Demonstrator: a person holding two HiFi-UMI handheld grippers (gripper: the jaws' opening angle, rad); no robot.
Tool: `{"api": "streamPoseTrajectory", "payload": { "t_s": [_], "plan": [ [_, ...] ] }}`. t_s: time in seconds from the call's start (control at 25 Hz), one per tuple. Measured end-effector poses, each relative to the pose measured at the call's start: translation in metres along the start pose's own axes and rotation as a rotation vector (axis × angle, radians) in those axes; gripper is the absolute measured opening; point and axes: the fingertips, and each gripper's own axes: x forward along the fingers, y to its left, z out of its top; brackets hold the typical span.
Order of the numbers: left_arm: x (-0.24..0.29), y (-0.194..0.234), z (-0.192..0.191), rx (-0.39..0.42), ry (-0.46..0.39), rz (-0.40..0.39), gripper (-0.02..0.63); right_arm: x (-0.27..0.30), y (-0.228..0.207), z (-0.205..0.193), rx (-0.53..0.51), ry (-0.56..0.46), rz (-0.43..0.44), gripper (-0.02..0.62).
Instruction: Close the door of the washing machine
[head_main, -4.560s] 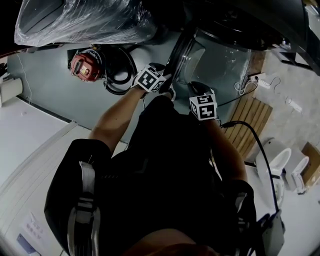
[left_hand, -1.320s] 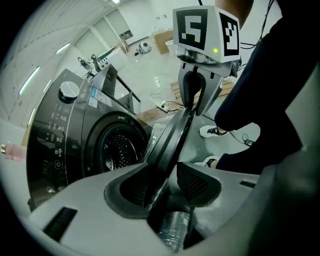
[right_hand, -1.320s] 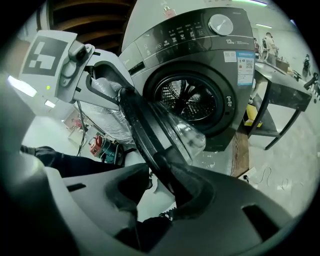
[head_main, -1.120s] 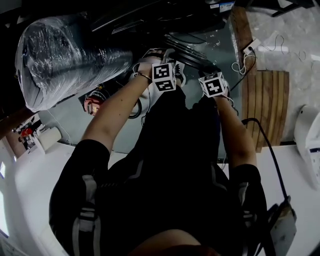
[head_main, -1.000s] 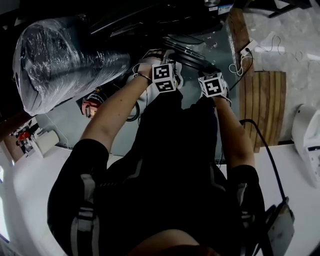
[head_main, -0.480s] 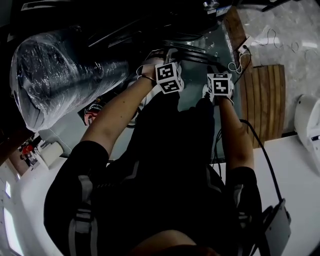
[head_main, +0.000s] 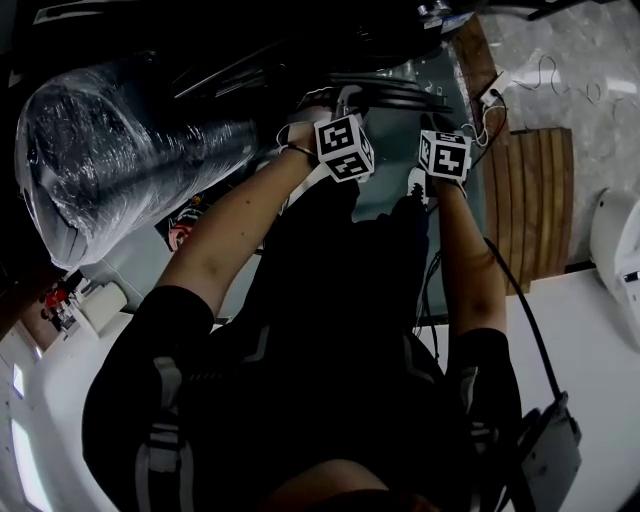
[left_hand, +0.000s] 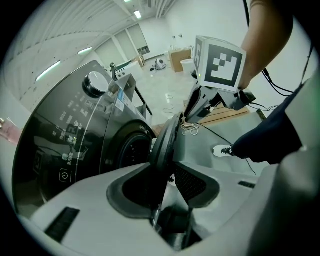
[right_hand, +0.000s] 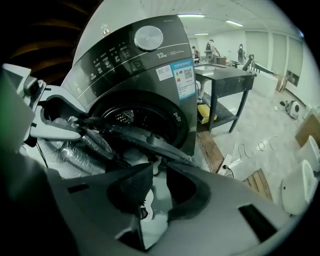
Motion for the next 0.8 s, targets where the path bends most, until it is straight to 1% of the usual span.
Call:
{"api": "streamPoseTrajectory", "payload": {
  "t_s": [0.12,0.24,0.36,0.48,0.64,0.72,0.8],
  "plan": [
    [0.002,0.005,0.0,-0.01,-0.004,0.008,0.152,0.007,-0.006,0.01,0.06,-0.016,-0.014,0.057],
    [0.003,0.013,-0.001,-0.008,-0.008,0.025,0.15,0.013,-0.008,0.019,0.105,-0.034,-0.008,0.052],
    [0.0,0.02,-0.002,-0.009,-0.008,0.054,0.15,0.016,-0.009,0.029,0.112,-0.044,-0.005,0.046],
    [-0.006,0.025,-0.002,-0.035,-0.035,0.074,0.151,0.02,-0.008,0.039,0.109,-0.053,-0.007,0.028],
    [-0.011,0.03,-0.001,-0.062,-0.042,0.069,0.151,0.025,-0.009,0.049,0.125,-0.068,-0.012,0.023],
    [-0.015,0.032,0.003,-0.075,-0.055,0.066,0.15,0.028,-0.01,0.052,0.15,-0.064,-0.012,0.02],
    [-0.017,0.032,0.005,-0.091,-0.067,0.066,0.15,0.032,-0.01,0.058,0.153,-0.071,-0.007,0.018]
  ]
}}
